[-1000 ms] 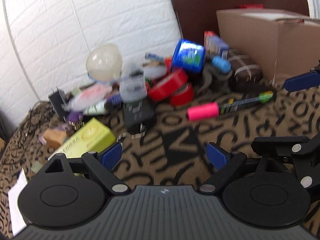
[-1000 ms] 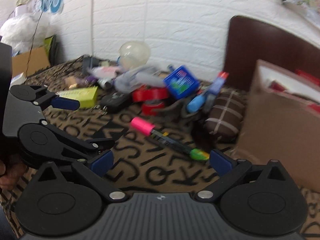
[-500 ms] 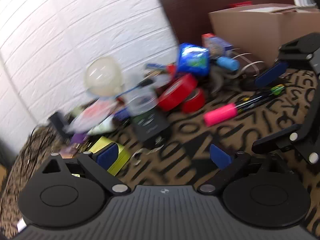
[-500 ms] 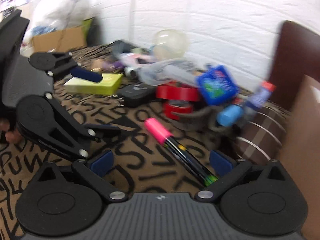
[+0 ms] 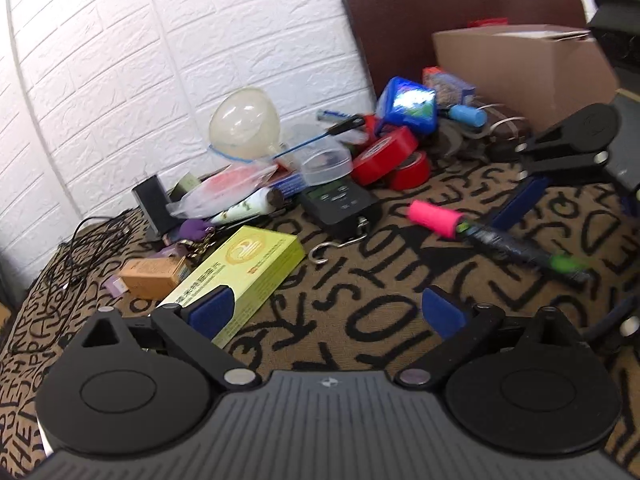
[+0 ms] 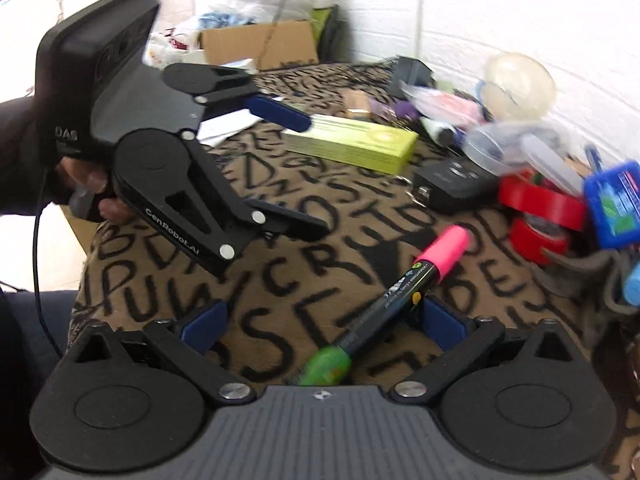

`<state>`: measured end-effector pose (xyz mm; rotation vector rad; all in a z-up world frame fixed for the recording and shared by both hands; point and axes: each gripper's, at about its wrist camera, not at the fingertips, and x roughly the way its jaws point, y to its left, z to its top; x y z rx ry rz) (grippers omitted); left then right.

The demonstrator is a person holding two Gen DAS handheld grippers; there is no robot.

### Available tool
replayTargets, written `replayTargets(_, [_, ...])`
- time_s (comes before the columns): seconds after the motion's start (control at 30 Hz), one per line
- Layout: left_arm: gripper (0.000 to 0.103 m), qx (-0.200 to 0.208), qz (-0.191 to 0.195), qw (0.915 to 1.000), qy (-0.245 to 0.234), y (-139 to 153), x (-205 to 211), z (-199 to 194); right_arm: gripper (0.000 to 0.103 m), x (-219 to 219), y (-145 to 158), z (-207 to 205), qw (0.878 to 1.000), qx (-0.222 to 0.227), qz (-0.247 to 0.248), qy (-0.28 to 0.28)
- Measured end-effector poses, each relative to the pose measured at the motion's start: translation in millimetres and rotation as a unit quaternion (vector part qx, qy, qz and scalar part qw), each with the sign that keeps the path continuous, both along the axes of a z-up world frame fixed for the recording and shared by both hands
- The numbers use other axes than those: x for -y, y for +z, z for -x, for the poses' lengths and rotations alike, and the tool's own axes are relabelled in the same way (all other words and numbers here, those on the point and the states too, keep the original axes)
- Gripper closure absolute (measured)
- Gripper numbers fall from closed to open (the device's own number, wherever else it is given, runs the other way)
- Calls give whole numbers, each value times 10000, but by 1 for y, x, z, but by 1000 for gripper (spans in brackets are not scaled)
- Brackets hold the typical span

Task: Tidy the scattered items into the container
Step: 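Move the right gripper to the pink-capped black marker on the table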

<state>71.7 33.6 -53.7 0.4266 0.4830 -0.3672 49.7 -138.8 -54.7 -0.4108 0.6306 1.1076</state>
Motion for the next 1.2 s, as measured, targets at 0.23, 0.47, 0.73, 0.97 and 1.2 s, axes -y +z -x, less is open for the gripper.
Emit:
replayTargets(0.23, [0, 21, 11, 9997, 252, 5, -19, 4, 0, -22, 5, 2, 9982, 97, 41, 587])
replayTargets(0.47, [0, 108, -2, 9999, 69, 9, -36, 7, 0, -17, 10, 17, 9984, 385, 329, 242])
replayTargets(0.73, [0, 209, -37, 9990, -384, 8, -23, 6, 0, 21, 14, 6, 9917, 463, -42, -1201])
replayTargets(0.97, [0, 154, -297, 9970, -695, 1, -13, 5, 0, -3, 2, 20, 9923, 519, 8, -1123])
replayTargets(1.2, [0, 180, -317, 9910, -1288, 3, 4, 7, 0, 41, 10, -8, 9772, 674, -81, -2013])
